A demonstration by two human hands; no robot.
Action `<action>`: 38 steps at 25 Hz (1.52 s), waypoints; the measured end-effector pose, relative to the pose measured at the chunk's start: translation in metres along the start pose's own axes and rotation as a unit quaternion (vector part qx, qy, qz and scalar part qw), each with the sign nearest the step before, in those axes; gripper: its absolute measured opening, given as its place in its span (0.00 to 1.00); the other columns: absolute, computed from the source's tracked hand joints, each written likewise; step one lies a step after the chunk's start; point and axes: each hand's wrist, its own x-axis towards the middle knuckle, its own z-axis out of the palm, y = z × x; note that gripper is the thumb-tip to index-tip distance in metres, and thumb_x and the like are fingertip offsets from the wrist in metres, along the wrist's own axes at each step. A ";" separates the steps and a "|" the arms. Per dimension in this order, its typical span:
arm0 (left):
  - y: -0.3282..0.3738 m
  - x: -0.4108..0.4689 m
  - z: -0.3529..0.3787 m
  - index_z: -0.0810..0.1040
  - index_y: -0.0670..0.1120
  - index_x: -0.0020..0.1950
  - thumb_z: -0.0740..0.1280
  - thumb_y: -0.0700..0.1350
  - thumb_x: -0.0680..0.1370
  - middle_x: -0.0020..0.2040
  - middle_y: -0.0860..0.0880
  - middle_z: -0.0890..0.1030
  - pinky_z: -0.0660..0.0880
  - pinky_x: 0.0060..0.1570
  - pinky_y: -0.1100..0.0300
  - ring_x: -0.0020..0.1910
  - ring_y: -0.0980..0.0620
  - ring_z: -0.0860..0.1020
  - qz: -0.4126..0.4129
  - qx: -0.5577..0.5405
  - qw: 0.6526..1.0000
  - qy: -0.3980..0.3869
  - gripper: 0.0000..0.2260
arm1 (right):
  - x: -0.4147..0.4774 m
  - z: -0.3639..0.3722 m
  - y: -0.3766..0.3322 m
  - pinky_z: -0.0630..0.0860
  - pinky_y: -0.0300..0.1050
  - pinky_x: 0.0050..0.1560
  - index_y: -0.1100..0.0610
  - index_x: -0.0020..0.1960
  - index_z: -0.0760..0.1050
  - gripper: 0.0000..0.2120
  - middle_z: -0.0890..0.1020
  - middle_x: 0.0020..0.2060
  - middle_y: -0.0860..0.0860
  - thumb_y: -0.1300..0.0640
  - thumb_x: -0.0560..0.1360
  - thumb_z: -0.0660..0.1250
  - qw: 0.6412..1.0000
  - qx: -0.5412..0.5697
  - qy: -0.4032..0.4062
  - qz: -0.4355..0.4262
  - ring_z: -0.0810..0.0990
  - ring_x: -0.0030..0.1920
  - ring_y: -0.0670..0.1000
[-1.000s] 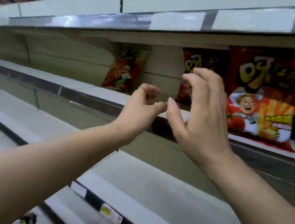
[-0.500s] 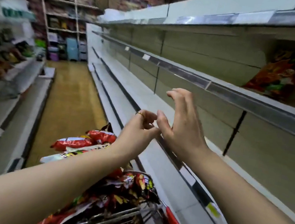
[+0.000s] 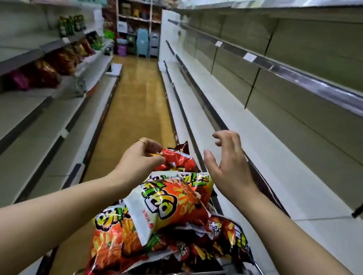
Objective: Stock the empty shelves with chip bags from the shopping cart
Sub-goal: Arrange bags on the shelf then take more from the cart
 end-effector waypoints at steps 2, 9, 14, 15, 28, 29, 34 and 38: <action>-0.016 0.011 -0.007 0.73 0.48 0.45 0.68 0.36 0.74 0.46 0.45 0.78 0.76 0.45 0.55 0.40 0.52 0.77 -0.033 0.010 0.999 0.023 0.08 | 0.008 0.015 0.011 0.67 0.40 0.51 0.62 0.64 0.68 0.17 0.70 0.60 0.56 0.57 0.78 0.62 0.999 0.011 -0.038 0.024 0.74 0.56 0.54; -0.034 0.051 0.001 0.73 0.43 0.52 0.65 0.36 0.76 0.43 0.50 0.76 0.71 0.30 0.68 0.38 0.58 0.73 -0.098 0.059 0.990 0.077 0.07 | 0.049 0.064 0.052 0.69 0.45 0.60 0.61 0.67 0.66 0.19 0.68 0.63 0.55 0.56 0.78 0.61 0.985 0.063 -0.154 0.054 0.72 0.61 0.53; -0.033 0.087 0.016 0.73 0.44 0.53 0.66 0.37 0.76 0.50 0.45 0.77 0.75 0.43 0.59 0.41 0.55 0.75 -0.097 0.120 0.984 0.089 0.08 | 0.090 0.095 0.091 0.66 0.47 0.64 0.59 0.70 0.62 0.24 0.66 0.68 0.56 0.52 0.77 0.63 0.970 0.027 -0.236 0.054 0.69 0.66 0.54; -0.032 0.095 0.017 0.73 0.44 0.54 0.66 0.37 0.76 0.51 0.45 0.77 0.76 0.44 0.58 0.42 0.54 0.76 -0.096 0.131 0.983 0.090 0.08 | 0.101 0.104 0.099 0.66 0.48 0.65 0.59 0.70 0.62 0.26 0.65 0.68 0.56 0.51 0.77 0.64 0.966 0.021 -0.252 0.059 0.68 0.67 0.55; -0.117 0.237 0.012 0.65 0.45 0.72 0.67 0.46 0.76 0.71 0.45 0.66 0.69 0.61 0.58 0.65 0.48 0.71 -0.054 0.445 0.891 -0.068 0.25 | 0.185 0.258 0.176 0.66 0.59 0.68 0.59 0.74 0.53 0.44 0.58 0.72 0.61 0.41 0.70 0.70 0.876 -0.132 -0.450 0.111 0.62 0.71 0.62; -0.130 0.247 0.012 0.64 0.45 0.73 0.67 0.45 0.75 0.71 0.45 0.66 0.68 0.64 0.57 0.67 0.47 0.69 -0.056 0.463 0.881 -0.079 0.27 | 0.187 0.268 0.184 0.65 0.59 0.68 0.59 0.75 0.51 0.46 0.57 0.73 0.61 0.40 0.69 0.70 0.861 -0.155 -0.469 0.118 0.61 0.71 0.63; -0.184 0.275 0.017 0.58 0.47 0.76 0.68 0.47 0.74 0.75 0.44 0.60 0.64 0.69 0.51 0.71 0.44 0.64 -0.089 0.500 0.853 -0.121 0.33 | 0.182 0.312 0.217 0.63 0.60 0.69 0.58 0.77 0.40 0.56 0.52 0.74 0.62 0.38 0.66 0.73 0.799 -0.227 -0.534 0.156 0.58 0.72 0.65; -0.204 0.285 0.020 0.54 0.48 0.77 0.69 0.50 0.73 0.77 0.44 0.55 0.57 0.72 0.50 0.75 0.44 0.56 -0.080 0.543 0.824 -0.141 0.37 | 0.170 0.331 0.228 0.67 0.59 0.66 0.58 0.76 0.39 0.53 0.55 0.73 0.64 0.48 0.68 0.74 0.795 -0.239 -0.534 0.157 0.64 0.69 0.67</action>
